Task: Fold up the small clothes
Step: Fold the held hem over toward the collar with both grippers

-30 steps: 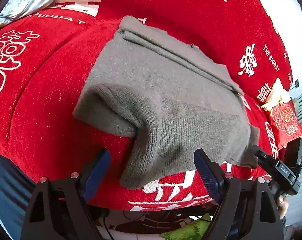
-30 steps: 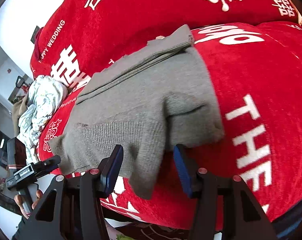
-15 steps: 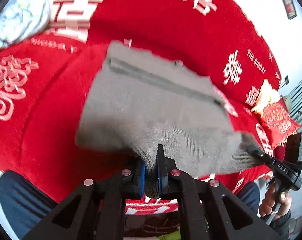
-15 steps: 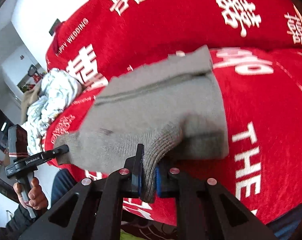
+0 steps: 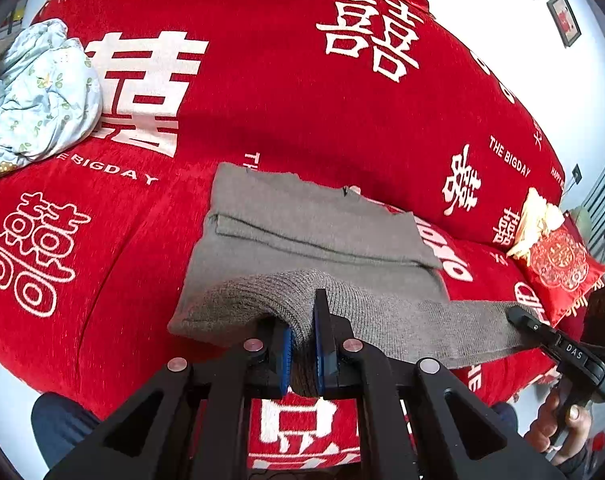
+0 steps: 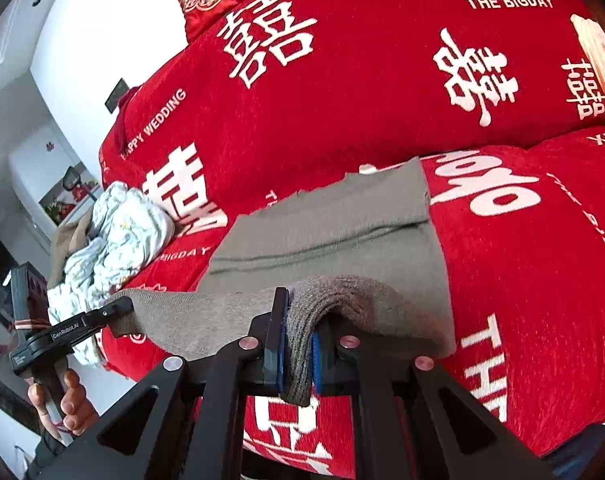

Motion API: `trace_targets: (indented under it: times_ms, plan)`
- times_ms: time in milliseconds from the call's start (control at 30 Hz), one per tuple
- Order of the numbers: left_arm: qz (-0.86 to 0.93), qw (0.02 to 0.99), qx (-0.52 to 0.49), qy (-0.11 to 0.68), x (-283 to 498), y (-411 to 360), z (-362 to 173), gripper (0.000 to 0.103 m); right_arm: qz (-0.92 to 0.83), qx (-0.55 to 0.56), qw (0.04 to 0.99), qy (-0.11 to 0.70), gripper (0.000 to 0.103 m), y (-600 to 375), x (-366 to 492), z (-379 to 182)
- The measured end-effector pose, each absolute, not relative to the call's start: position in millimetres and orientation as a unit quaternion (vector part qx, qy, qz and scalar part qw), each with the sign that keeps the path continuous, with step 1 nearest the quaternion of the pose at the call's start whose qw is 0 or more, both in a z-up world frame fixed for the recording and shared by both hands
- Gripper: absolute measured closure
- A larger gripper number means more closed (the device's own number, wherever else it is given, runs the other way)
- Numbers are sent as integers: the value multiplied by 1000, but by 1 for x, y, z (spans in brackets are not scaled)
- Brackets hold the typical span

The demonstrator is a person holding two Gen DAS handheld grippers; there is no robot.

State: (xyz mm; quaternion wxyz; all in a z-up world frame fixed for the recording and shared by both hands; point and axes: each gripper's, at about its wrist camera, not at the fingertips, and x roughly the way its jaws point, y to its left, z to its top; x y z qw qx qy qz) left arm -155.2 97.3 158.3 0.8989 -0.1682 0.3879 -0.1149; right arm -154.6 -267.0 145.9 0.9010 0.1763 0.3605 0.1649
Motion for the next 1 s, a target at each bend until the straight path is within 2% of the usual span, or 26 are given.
trace_targets:
  times_ms: [200, 667, 800, 1000]
  plan:
    - [-128, 885, -198, 401, -137, 108, 158, 94, 160, 176, 904, 355, 93, -266, -142, 159]
    - [-172, 790, -323, 493, -114, 139, 118, 94, 169, 169, 902, 360, 93, -253, -134, 162]
    - [-157, 799, -292, 501, -114, 133, 114, 94, 170, 176, 900, 359, 92, -255, -134, 160]
    - [-157, 784, -301, 519, -117, 130, 95, 93, 169, 173, 899, 366, 93, -252, -131, 156]
